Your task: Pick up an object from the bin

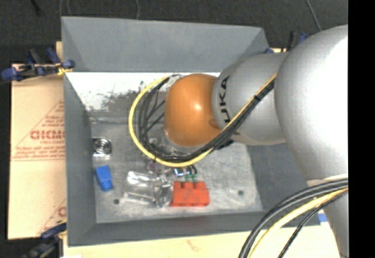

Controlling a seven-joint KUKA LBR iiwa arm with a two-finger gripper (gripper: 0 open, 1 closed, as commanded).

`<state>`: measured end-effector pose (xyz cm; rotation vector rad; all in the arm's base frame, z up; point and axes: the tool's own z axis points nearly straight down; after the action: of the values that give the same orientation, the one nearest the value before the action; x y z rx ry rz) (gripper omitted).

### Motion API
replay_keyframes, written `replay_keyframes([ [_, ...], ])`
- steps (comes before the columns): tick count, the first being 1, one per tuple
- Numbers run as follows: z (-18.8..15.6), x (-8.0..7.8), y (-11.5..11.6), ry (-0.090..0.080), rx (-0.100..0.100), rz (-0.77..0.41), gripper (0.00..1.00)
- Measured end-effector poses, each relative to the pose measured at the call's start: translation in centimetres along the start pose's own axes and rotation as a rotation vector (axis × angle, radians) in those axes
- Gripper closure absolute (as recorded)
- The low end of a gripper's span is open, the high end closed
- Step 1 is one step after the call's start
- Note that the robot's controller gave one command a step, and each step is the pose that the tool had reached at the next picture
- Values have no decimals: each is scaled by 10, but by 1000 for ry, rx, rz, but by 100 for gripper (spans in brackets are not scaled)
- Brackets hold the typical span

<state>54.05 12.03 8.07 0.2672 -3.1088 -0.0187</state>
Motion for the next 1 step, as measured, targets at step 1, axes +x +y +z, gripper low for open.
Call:
replay_keyframes([
  [1,0,-1,-1,-2,1,1,100],
])
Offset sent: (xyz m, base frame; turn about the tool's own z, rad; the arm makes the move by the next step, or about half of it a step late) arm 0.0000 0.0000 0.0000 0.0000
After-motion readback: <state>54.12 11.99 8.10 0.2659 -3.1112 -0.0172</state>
